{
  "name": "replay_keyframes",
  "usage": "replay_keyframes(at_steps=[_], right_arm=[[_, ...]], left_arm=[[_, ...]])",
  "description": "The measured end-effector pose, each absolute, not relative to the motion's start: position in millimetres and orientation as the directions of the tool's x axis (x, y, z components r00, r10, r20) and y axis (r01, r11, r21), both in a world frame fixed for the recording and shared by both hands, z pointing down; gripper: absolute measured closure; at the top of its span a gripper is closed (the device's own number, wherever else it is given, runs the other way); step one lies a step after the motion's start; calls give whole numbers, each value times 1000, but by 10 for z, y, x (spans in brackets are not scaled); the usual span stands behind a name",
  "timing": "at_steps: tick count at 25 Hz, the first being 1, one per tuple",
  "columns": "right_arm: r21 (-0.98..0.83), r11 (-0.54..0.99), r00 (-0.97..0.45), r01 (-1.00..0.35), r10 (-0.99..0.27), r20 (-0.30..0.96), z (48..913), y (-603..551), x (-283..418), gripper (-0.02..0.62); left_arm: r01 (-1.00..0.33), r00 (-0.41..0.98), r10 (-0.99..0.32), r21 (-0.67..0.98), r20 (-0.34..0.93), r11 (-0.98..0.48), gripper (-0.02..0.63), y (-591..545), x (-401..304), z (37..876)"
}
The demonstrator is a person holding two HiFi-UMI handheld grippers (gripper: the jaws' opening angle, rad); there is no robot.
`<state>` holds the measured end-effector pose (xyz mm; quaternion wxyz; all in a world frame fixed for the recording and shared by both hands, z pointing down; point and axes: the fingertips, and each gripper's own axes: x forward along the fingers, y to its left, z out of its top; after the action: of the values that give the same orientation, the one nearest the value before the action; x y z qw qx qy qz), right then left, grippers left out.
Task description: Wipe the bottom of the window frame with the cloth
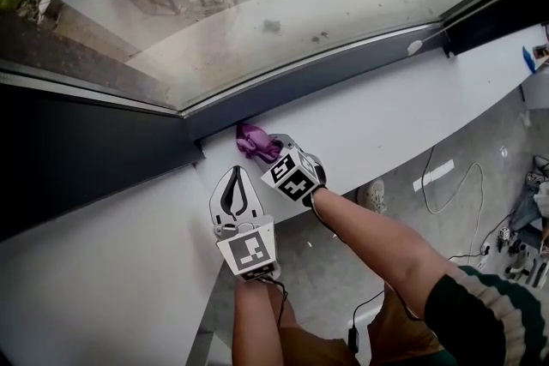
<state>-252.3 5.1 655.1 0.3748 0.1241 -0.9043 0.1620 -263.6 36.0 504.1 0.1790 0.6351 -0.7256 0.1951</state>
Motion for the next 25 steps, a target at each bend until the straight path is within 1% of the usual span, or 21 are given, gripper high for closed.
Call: replay_keyframes(at_steps=[7,14,21,25], right_arm=[[-203,906,-677,-371,-115,727,6610,-90,-2282,465],[-203,888,-669,-412,-144,729,6618,-341,-1949,465],[-188,865,-646,-465,-187,740,6651,-735,-1385,465],[-164,854,-628,-495,-221,746,6622,-800,-1171,465]], left_arm=[[-994,-111,-846,-55,522,96,600,212,-2480,5103],[-998,-69,-837,-43,543,54,600,19,-2156,5187],[-1000,-16,-838,-29,545,0,600,-358,-1673,5245],[-999,8,-845,-26,535,-26,600,-365,-1538,5238]])
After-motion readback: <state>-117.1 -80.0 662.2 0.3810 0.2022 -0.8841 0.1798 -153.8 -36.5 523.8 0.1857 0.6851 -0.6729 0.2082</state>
